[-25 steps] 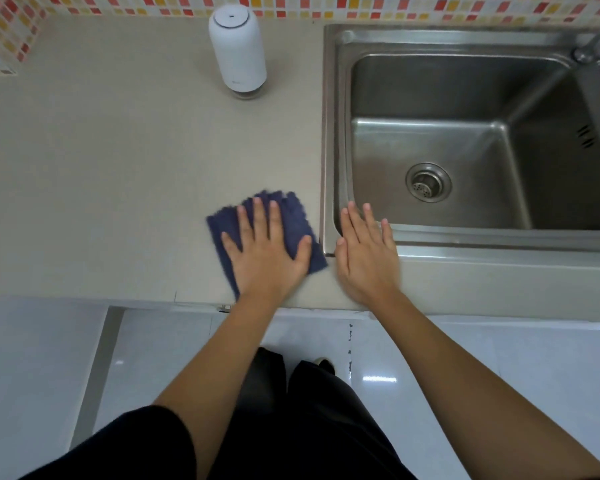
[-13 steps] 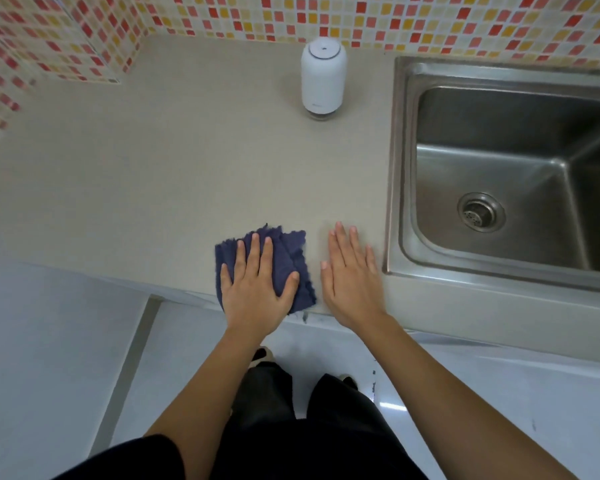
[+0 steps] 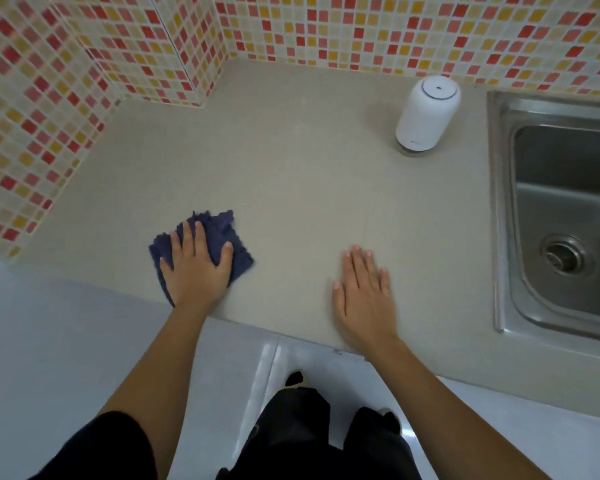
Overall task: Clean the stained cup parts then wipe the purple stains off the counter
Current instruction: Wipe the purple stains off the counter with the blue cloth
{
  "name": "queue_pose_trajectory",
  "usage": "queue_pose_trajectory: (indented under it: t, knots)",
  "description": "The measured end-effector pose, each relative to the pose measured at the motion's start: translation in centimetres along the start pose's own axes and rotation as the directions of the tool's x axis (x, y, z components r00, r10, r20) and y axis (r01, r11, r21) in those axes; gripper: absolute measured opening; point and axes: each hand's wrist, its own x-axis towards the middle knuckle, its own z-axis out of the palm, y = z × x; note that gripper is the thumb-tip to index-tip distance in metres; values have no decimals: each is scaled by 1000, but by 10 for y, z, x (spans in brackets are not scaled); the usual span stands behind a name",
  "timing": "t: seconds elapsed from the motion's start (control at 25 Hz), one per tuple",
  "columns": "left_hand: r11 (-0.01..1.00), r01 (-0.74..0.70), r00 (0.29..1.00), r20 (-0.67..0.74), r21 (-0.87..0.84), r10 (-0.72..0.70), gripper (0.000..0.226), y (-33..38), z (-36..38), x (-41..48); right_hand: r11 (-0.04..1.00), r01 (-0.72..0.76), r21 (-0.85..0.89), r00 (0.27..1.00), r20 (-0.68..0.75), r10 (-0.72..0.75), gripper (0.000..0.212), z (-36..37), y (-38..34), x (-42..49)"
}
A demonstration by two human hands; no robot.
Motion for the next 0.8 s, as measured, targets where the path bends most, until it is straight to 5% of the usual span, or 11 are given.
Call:
queue_pose_trajectory:
  t: [0.24, 0.4, 0.52, 0.68, 0.8]
  knots:
    - [999, -40, 998, 45, 33, 38, 73, 56, -5, 110, 994, -77, -84, 993, -100, 68, 59, 7, -2, -1]
    - [953, -300, 948, 120, 32, 294, 74, 142, 14, 108, 972, -216, -94, 968, -151, 200, 58, -4, 17, 5]
    - [855, -518, 844, 172, 12, 509, 73, 172, 30, 45, 957, -269, -110, 958, -134, 254, 59, -12, 39, 2]
    - [726, -687, 721, 149, 28, 677, 72, 115, 32, -65, 954, -290, -80, 955, -97, 282, 66, -22, 59, -12]
    - [745, -665, 743, 146, 50, 654, 72, 63, 29, -80, 938, -341, -56, 937, -102, 335, 68, -36, 77, -20]
